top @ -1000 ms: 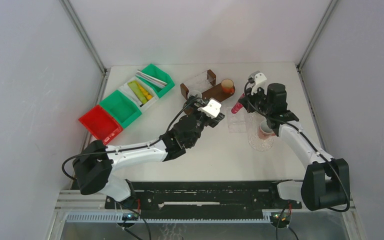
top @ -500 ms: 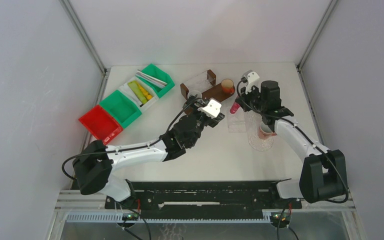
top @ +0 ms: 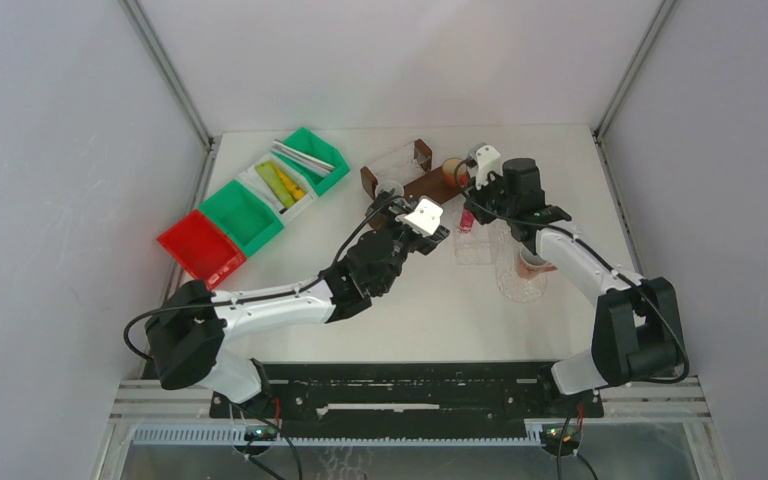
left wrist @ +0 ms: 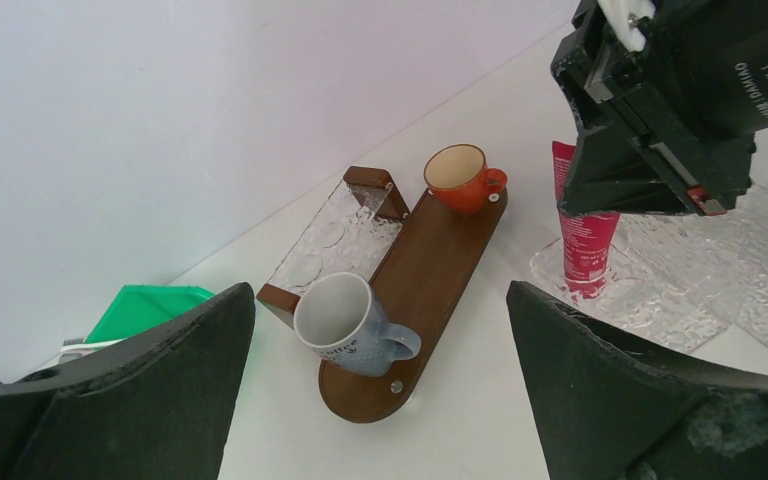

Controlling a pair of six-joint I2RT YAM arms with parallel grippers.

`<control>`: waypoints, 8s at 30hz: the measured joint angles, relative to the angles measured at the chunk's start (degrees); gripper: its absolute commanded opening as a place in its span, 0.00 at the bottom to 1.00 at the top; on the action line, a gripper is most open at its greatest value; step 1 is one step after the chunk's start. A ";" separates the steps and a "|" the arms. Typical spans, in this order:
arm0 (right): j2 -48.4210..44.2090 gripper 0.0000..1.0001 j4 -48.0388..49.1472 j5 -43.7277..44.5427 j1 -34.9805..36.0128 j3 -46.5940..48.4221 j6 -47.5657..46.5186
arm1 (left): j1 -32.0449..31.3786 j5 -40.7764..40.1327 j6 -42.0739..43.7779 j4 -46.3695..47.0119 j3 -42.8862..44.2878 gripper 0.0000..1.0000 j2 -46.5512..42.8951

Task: Prepare toiletry sets of a toothbrush and toothpaste on the tray
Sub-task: Place the toothpaste in the toothpaste holder, then pick up the toothpaste from the storage box, then place the toothpaste in the toothpaste holder.

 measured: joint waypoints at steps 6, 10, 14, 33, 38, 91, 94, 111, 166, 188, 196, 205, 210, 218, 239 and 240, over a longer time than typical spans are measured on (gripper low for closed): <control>4.94 0.18 -1.38 0.50 0.24 3.28 0.00 | 0.00 0.02 0.00 0.00 0.00 1.00 -0.02; 7.45 0.30 -2.43 0.57 0.52 4.20 0.02 | 0.00 0.02 0.00 0.00 0.00 1.00 -0.02; 7.91 0.48 -3.32 0.55 0.92 4.22 0.15 | 0.00 0.02 0.00 0.02 0.00 1.00 -0.02; -7.26 0.62 -9.81 -17.44 -5.64 5.95 -0.66 | 0.33 -0.59 -0.11 0.63 -0.22 1.00 -0.28; -9.92 0.62 -11.32 -28.30 -9.01 5.90 -0.31 | 4.85 2.89 -5.40 -0.57 -2.54 1.00 -4.28; -11.04 0.61 -11.80 -37.77 -10.40 5.07 1.07 | 56.94 16.96 -65.81 -77.92 59.17 0.55 43.71; -11.02 0.61 -11.91 -37.77 -10.40 5.07 1.07 | 57.09 16.96 -66.53 -78.93 59.17 0.56 43.89; -11.02 0.61 -12.39 -37.77 -10.51 5.07 1.07 | 58.21 17.64 -69.18 -80.43 59.39 0.50 45.24; -11.04 0.61 -12.74 -40.68 -11.32 5.05 1.11 | 56.94 18.97 -63.04 -61.22 36.41 0.06 23.34; -13.49 0.64 -7.50 -55.84 -11.54 1.79 5.42 | 37.18 41.22 -46.01 -15.19 -7.19 0.06 -22.23; -16.46 0.73 2.78 -61.33 -9.81 -1.25 14.43 | 24.28 54.58 -46.01 -4.24 -8.35 0.05 -18.73; -17.00 0.80 6.86 -63.58 -8.46 -1.38 17.77 | 17.42 64.22 -46.51 -1.40 -6.56 0.05 -10.62; -17.27 0.80 6.62 -63.19 -6.60 -1.38 17.22 | 15.43 66.79 -46.73 -0.46 -5.70 0.04 -8.70; -17.25 0.65 6.34 -62.82 -3.72 -1.38 16.59 | 12.76 68.41 -47.28 0.92 -3.93 0.04 -6.73; -16.68 0.17 5.64 -64.48 -2.49 -1.40 15.41 | 12.26 66.14 -46.31 3.32 -7.89 0.75 -11.82; -16.65 0.17 5.31 -64.48 -2.49 -1.40 15.10 | 12.33 65.20 -45.70 3.08 -9.18 0.80 -13.90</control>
